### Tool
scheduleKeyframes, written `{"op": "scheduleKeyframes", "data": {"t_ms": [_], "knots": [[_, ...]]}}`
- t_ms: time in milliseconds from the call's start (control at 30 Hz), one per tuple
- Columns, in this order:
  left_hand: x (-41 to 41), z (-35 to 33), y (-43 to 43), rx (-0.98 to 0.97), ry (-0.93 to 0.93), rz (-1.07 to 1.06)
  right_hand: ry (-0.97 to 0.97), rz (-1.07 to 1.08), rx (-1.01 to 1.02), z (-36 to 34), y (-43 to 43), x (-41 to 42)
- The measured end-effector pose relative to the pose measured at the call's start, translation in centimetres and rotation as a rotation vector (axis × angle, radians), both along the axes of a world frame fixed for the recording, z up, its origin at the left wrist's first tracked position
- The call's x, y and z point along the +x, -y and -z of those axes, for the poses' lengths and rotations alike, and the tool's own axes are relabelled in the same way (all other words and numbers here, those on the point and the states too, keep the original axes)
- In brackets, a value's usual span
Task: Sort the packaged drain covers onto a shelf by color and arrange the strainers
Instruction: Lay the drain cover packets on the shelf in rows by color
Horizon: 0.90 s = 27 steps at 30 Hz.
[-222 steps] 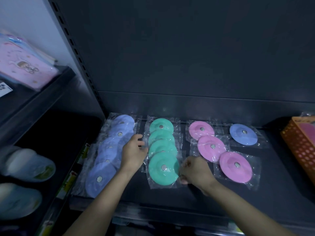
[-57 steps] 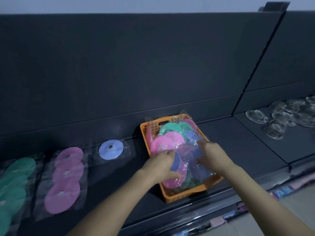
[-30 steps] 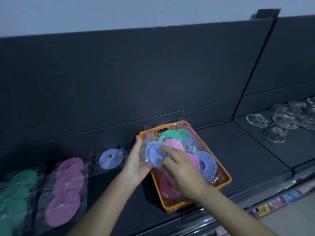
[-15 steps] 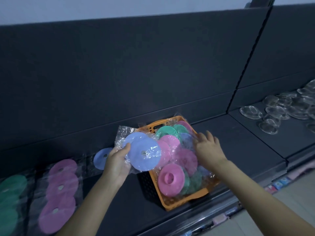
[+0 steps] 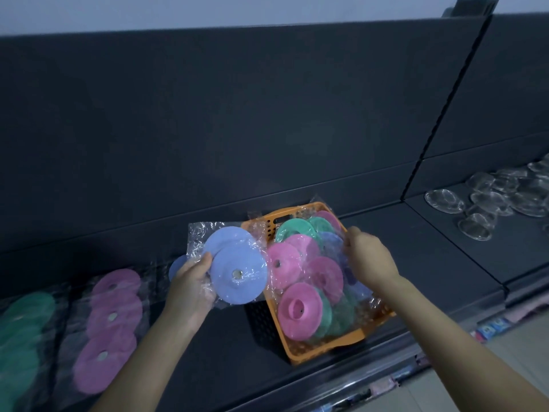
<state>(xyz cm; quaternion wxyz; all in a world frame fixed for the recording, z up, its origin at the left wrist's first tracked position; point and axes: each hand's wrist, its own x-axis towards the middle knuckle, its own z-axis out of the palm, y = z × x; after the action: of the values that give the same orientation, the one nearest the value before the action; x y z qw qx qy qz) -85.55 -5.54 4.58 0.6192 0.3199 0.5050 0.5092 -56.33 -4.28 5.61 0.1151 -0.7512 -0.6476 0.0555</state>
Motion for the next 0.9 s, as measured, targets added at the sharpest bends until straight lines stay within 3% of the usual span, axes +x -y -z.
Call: {"op": "scheduleKeyframes", "data": {"t_ms": [100,400,667,900], "knots": [[-0.5,0.3,-0.1,-0.011,-0.01,-0.075,-0.058,-0.003,0.102,0.5,-0.8,0.0],[-1.1,0.6,0.0,-0.051,-0.009,-0.146,0.057,0.003,-0.053,0.4,-3.2,-1.2],[-2.4,1.4,0.3,-0.033,0.034,-0.163,0.06,0.032,-0.044,0.5,-3.8,-0.9],[-4.3,2.0,2.1,-0.008,0.086,-0.217,-0.08,0.033,0.224,-2.6,-2.7,-0.3]]}}
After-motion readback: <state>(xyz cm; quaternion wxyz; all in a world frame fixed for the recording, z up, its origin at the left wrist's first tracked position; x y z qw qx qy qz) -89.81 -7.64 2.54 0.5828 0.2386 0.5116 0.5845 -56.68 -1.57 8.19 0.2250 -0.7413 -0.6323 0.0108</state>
